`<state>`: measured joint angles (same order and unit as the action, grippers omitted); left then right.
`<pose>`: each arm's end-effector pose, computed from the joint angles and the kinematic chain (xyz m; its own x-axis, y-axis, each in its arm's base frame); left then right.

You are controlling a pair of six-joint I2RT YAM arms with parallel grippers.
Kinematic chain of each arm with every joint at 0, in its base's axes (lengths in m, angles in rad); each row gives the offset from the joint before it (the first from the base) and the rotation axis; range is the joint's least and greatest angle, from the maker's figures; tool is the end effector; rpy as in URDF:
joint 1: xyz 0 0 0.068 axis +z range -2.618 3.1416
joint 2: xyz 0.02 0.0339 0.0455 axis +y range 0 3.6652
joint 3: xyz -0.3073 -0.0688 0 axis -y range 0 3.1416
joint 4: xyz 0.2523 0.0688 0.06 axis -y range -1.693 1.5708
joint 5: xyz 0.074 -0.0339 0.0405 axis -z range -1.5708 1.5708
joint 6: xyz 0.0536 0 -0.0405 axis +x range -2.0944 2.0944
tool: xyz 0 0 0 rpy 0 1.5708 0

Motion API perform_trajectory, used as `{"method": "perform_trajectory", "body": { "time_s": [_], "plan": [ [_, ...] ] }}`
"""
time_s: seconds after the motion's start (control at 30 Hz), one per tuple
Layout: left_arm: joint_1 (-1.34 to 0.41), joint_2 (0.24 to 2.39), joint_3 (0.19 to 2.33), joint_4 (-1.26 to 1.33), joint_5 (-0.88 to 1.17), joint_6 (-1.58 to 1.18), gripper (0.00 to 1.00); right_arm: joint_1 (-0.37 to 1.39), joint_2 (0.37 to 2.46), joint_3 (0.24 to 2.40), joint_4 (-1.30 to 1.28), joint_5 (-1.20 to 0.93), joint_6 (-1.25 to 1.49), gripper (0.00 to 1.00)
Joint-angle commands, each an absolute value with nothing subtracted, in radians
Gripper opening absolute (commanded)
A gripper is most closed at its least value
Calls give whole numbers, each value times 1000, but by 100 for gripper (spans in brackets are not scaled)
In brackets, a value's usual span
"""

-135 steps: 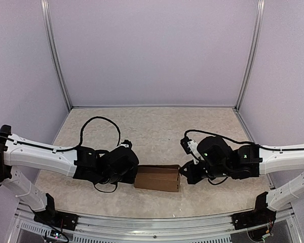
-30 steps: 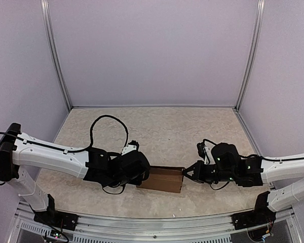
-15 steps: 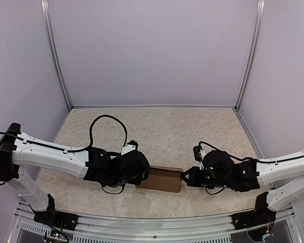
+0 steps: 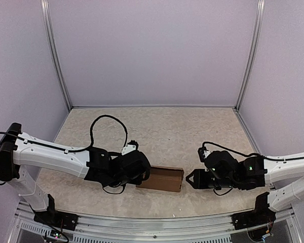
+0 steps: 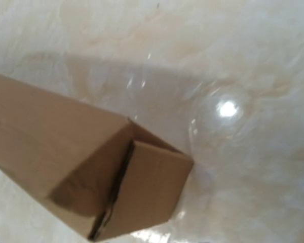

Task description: Fold the paper box

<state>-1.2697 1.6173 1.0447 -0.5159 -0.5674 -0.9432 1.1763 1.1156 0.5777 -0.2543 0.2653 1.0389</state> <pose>0.1266 -0.3106 0.2286 -0.7463 0.1017 -0.6578 0.2168 0.9715 -0.0958 0.0978 0.1983 0.2223 -0.8456 0.1328 -0.5170 -0.1801 0.8407 0.5106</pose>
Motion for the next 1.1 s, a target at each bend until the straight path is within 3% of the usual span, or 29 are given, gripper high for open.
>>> {"method": "perform_trajectory", "body": {
  "time_s": [0.0, 0.2, 0.4, 0.7, 1.07],
  "plan": [
    [-1275, 1684, 1020, -637, -481, -951, 0, 1181, 1059, 655, -402, 352, 972, 37],
    [-1275, 1690, 1025, -637, -482, -947, 0, 1181, 1062, 699, -333, 355, 896, 35],
    [-1275, 1697, 1029, -637, -480, -945, 0, 1147, 1120, 750, -241, 354, 806, 0],
    [-1275, 1704, 1032, -637, -479, -944, 0, 1116, 1212, 754, -109, 300, 745, 0],
    [-1275, 1712, 1038, -637, -473, -946, 0, 1163, 1299, 563, -3, 259, 901, 0]
  ]
}}
